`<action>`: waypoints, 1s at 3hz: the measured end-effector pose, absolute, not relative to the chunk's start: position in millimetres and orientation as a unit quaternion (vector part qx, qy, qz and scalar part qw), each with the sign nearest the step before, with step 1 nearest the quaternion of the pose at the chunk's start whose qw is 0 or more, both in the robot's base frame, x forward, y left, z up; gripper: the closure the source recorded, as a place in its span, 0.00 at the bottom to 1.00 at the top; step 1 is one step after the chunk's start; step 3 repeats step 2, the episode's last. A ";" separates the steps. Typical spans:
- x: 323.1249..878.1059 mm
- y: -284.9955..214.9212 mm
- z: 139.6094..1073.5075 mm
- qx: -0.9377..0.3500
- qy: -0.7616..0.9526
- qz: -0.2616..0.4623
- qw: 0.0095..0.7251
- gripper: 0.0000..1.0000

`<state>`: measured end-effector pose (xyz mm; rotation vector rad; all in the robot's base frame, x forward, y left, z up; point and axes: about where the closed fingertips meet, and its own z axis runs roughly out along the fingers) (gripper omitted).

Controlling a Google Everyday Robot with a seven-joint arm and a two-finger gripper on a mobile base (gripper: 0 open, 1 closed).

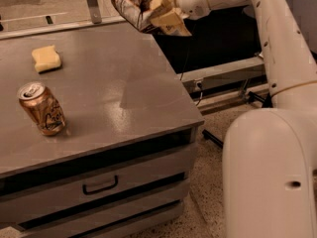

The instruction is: Pick brown chip bag

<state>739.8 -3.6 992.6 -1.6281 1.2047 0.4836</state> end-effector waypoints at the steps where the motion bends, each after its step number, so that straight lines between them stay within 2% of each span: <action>1: 700.1 25.4 1014.3 -0.733 0.442 0.151 0.495 1.00; 3: 700.7 29.1 1002.4 -0.732 0.448 0.162 0.488 1.00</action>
Offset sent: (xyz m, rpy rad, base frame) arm -0.0266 0.0177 0.0221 -0.0701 -0.1176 0.0568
